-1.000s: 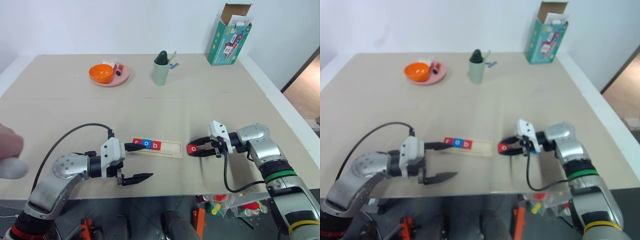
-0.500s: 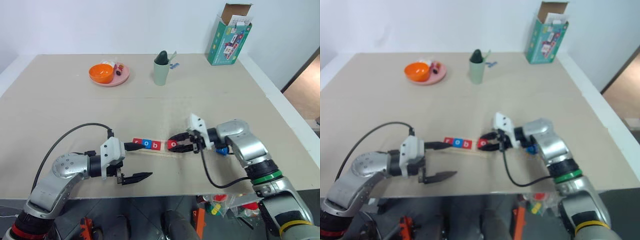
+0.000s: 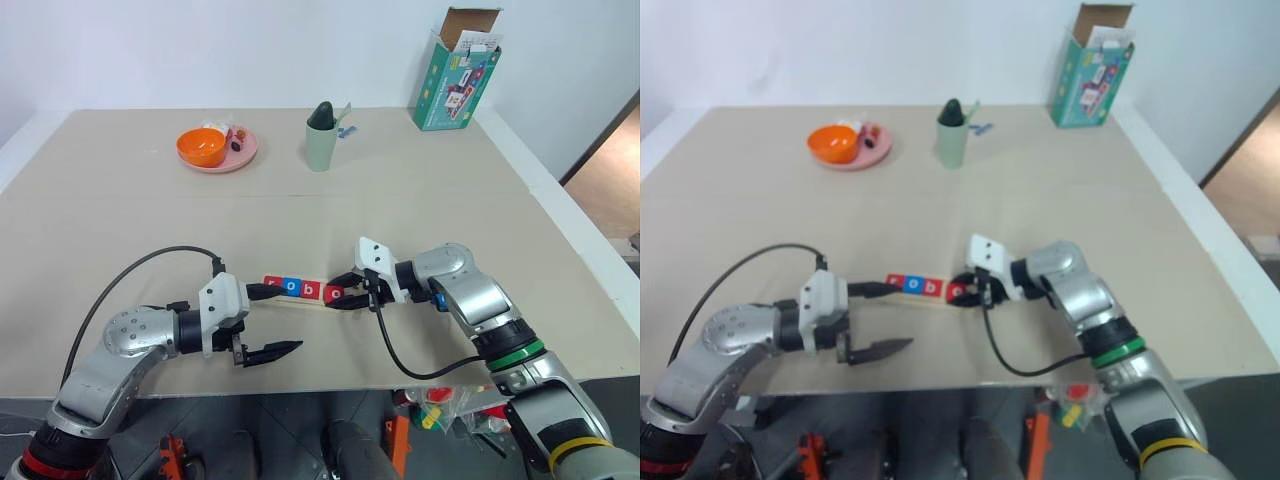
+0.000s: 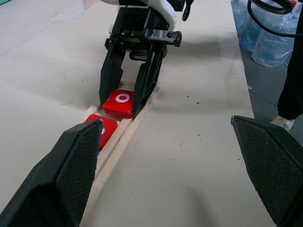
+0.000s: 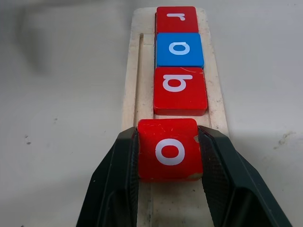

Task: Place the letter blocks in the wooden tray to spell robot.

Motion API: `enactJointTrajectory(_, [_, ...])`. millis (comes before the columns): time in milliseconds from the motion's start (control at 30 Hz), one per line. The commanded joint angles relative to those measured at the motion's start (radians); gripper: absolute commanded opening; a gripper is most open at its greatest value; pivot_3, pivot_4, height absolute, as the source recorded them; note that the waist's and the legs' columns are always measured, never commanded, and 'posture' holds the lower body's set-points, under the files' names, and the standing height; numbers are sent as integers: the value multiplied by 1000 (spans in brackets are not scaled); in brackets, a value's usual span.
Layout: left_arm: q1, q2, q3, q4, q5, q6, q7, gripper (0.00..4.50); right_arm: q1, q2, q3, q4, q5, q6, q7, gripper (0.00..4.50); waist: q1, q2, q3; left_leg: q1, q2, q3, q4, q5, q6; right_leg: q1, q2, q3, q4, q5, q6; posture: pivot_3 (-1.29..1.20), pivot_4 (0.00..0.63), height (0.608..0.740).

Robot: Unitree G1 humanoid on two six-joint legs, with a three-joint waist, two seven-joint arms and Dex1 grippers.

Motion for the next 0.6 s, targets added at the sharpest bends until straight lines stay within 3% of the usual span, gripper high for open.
enactJointTrajectory(33, [5, 4, 28, -24, -3, -18, 7, 4500, -32, 9, -11, 14, -8, -5, -13, 1206, 0, 0, 0, 0, 0, 0, 0, 0, 0, 0, 0, 0, 0, 0, 0, 0, 150, 740])
enactJointTrajectory(600, [9, 2, 22, -26, -3, -18, 9, 4500, -60, 50, -50, 26, 35, 78, -36, 1206, 0, 0, 0, -1, 0, 0, 0, 0, 0, 0, 0, 0, 0, 0, 0, 0, 150, 740])
